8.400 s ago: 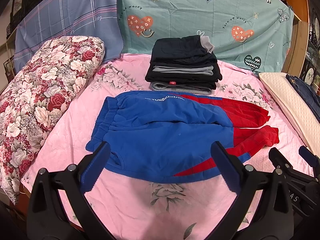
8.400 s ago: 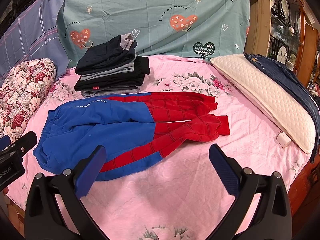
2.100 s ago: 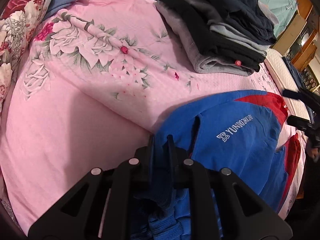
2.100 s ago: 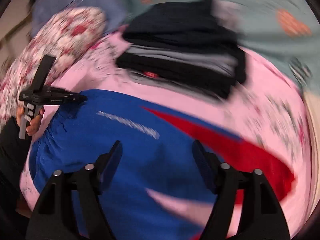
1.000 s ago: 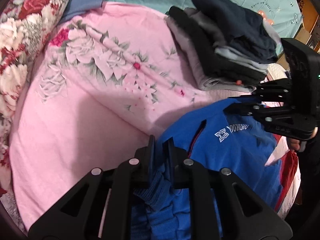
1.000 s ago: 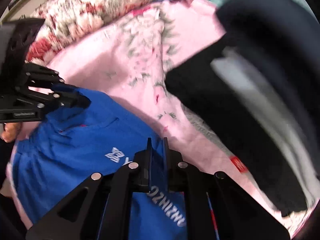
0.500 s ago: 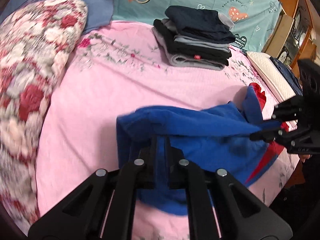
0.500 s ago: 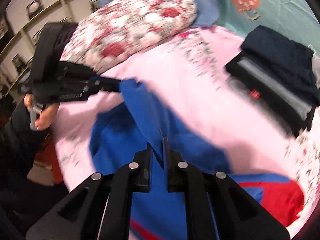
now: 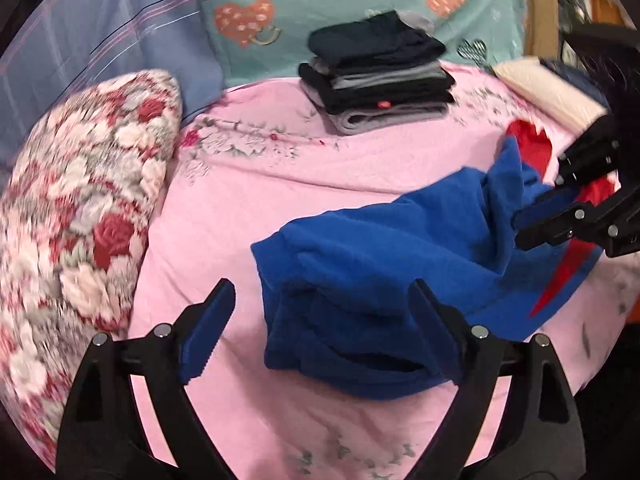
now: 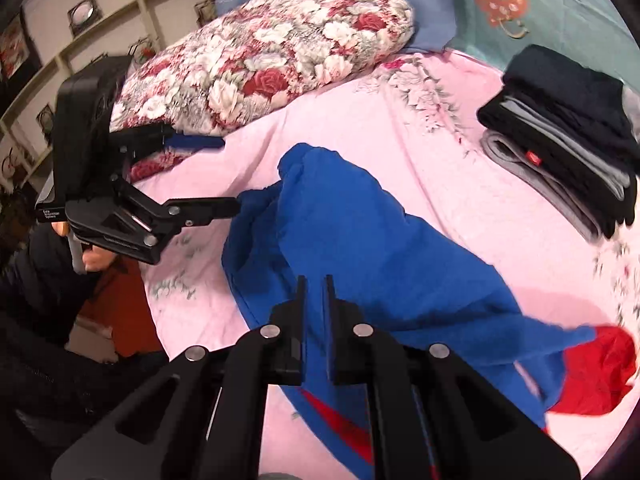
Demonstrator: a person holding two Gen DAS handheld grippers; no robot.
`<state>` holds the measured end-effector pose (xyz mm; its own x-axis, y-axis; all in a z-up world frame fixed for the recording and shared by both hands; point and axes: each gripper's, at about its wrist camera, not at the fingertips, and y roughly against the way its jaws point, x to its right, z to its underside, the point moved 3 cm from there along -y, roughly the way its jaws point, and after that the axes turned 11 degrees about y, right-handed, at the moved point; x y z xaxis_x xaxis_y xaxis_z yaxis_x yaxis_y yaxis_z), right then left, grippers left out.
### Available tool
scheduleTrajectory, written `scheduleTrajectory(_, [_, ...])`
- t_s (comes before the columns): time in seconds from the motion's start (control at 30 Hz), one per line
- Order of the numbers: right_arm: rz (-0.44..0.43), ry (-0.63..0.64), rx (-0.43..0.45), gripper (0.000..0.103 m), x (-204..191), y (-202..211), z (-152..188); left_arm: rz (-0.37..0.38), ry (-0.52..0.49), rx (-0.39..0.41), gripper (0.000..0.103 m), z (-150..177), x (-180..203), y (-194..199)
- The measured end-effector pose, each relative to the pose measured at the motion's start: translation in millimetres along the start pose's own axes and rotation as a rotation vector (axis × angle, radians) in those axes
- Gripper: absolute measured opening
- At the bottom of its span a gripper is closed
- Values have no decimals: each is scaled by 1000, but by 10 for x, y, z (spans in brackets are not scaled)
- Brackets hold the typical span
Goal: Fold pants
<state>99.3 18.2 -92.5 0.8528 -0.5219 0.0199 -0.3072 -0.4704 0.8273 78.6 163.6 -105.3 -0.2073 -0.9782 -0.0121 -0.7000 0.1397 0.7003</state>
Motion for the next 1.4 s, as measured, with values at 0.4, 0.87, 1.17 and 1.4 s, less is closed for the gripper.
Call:
scheduleTrajectory(0.4, [114, 157, -164, 54, 10, -637, 173, 223, 291, -302, 87, -139, -385, -783])
scheduleTrajectory(0.87, [46, 111, -160, 1, 78, -705, 181, 267, 400, -200, 1, -188, -397, -578])
scheduleTrajectory(1.17, [-56, 103, -63, 1, -286, -222, 73, 241, 416, -124, 1, 89, -407, 6])
scheduleTrajectory(1.4, [-94, 84, -170, 1, -423, -609, 250, 217, 445, -226, 1, 454, -428, -333])
